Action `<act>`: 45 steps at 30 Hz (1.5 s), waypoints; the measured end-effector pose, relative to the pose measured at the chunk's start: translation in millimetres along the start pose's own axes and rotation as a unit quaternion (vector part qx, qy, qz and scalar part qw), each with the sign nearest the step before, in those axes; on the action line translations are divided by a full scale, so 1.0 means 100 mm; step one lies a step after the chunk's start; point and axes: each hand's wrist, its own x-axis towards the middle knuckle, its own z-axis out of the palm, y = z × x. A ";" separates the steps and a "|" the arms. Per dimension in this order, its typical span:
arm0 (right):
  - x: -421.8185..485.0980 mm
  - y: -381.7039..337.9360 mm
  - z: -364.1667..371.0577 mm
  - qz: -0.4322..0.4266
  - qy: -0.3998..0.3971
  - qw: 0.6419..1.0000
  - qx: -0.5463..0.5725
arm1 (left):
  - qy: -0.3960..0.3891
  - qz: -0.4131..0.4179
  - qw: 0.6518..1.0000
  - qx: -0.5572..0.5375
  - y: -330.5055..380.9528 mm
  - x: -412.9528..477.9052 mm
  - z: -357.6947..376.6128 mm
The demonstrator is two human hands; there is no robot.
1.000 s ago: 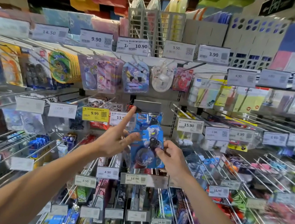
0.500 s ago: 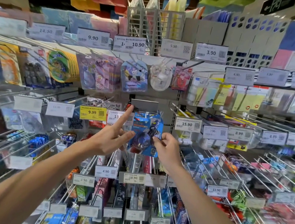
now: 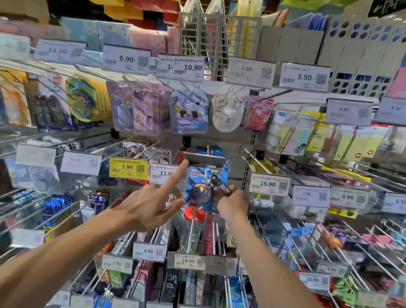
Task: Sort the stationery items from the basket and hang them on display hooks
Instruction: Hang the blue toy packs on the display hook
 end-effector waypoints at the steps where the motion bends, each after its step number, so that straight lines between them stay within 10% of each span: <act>1: 0.05 -0.01 0.01 0.017 0.002 1.000 0.008 | -0.001 0.009 1.000 0.005 0.00 0.00 -0.01; 21: -0.23 0.28 -0.29 -0.116 -0.093 0.986 -0.069 | -0.148 -0.064 0.984 0.073 0.11 -0.16 0.19; 34: -0.83 0.62 -1.02 -0.244 -0.303 0.902 -0.187 | -0.123 -0.255 0.959 0.028 0.93 -0.58 0.43; 45: -1.82 1.24 -1.15 -0.322 -0.502 0.754 -0.274 | -0.014 -0.568 0.822 -0.047 2.72 -2.21 0.86</act>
